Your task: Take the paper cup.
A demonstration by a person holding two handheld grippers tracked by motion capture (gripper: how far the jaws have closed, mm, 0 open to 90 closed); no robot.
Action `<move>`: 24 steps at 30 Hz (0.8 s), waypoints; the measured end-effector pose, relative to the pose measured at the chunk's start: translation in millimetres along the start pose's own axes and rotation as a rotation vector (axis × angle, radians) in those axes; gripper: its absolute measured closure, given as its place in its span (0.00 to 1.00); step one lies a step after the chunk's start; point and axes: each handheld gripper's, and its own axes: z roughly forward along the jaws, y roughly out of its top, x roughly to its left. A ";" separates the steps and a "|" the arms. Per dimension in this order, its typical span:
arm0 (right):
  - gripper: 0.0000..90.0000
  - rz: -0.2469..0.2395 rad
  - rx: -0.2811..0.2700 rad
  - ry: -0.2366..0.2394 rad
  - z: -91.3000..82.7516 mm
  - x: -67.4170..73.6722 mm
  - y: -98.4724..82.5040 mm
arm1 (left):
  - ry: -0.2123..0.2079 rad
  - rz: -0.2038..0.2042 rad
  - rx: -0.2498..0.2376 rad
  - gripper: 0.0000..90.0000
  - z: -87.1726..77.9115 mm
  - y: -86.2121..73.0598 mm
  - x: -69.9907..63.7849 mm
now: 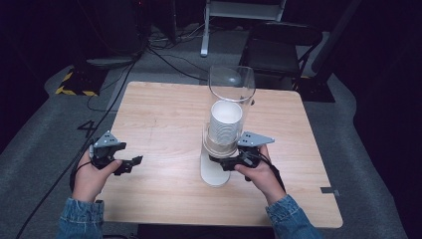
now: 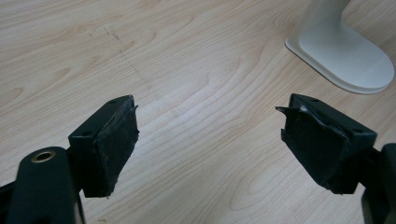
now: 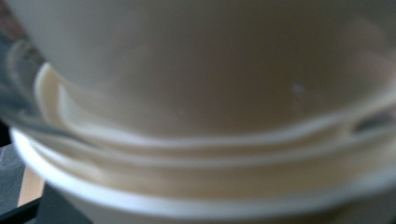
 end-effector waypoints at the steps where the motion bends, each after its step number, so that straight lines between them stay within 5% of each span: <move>1: 0.29 -0.010 -0.011 -0.012 1.0 0.6 -0.3 | 0.000 -0.003 0.001 0.20 0.1 -0.1 -0.1; 24: 0.38 -0.008 -0.010 -0.048 2.6 3.3 -8.8 | -0.005 -0.009 0.001 0.20 2.1 -1.1 -0.6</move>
